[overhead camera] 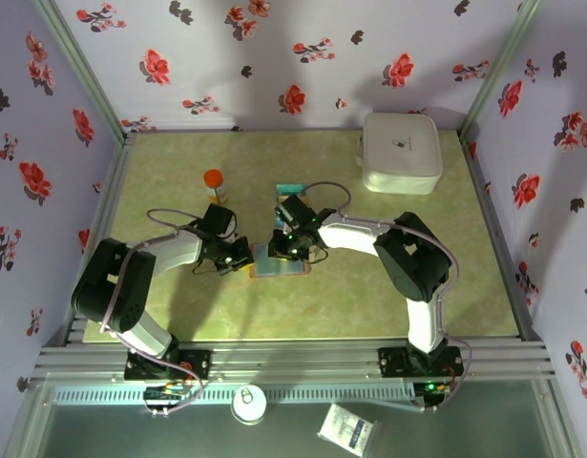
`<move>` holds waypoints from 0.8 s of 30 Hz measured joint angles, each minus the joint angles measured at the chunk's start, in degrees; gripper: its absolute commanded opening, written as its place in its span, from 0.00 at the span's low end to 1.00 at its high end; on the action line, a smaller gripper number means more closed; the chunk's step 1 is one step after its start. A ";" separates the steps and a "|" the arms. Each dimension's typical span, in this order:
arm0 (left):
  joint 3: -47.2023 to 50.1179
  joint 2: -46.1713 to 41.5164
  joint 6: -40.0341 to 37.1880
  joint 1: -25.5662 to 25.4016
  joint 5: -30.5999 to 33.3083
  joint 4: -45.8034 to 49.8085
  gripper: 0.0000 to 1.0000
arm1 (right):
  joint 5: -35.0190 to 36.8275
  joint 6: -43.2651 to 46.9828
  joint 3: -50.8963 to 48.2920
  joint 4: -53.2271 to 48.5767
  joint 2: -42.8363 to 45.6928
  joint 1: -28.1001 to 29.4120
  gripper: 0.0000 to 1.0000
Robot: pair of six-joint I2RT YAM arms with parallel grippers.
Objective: Take the credit cards out of the card holder
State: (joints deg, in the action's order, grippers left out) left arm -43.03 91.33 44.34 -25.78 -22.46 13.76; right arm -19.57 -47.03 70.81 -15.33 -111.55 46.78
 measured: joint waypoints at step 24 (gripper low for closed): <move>0.00 0.00 0.00 0.00 -0.02 0.00 0.00 | -0.04 0.74 2.25 -2.51 -1.92 0.72 0.23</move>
State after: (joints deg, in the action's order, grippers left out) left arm -43.03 91.33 44.34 -25.78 -22.48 13.76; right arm -19.62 -46.28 73.06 -17.85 -113.47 47.51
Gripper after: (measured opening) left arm 0.051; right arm 0.233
